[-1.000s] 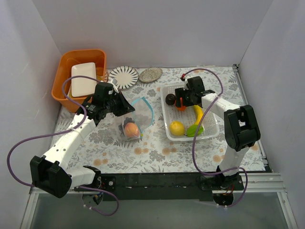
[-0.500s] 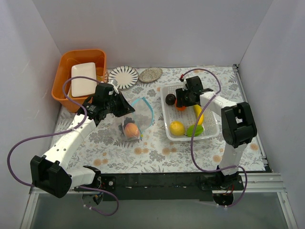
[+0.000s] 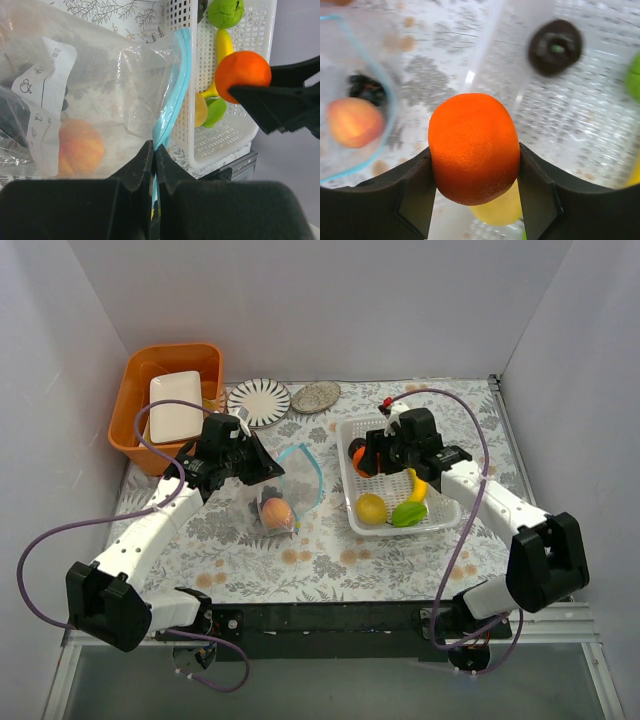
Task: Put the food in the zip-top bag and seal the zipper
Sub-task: Pick up the fake fruit from the bin, then place the fake fruit in the zipper food storage bag.
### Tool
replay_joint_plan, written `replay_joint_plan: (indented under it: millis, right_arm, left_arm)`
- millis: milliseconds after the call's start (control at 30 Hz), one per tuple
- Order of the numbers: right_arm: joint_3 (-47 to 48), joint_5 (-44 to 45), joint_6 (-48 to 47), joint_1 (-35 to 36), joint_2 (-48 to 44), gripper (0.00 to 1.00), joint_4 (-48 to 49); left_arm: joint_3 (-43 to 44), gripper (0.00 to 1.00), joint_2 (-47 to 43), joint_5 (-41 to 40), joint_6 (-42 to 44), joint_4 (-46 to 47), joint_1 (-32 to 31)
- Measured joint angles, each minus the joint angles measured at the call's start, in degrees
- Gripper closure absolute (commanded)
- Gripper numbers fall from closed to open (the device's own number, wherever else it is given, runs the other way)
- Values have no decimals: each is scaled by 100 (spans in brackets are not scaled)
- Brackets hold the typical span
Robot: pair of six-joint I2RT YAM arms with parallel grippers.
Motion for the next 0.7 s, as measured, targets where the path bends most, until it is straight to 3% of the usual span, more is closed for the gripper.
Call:
replay_joint_plan:
  millis: [267, 700]
  right_arm:
    - [-17, -505, 638, 911, -361, 69, 514]
    - [527, -748, 964, 1637, 623, 68, 855]
  left_arm:
    - [0, 100, 26, 70, 0, 7, 0]
    - [-11, 100, 4, 101, 4, 13, 0]
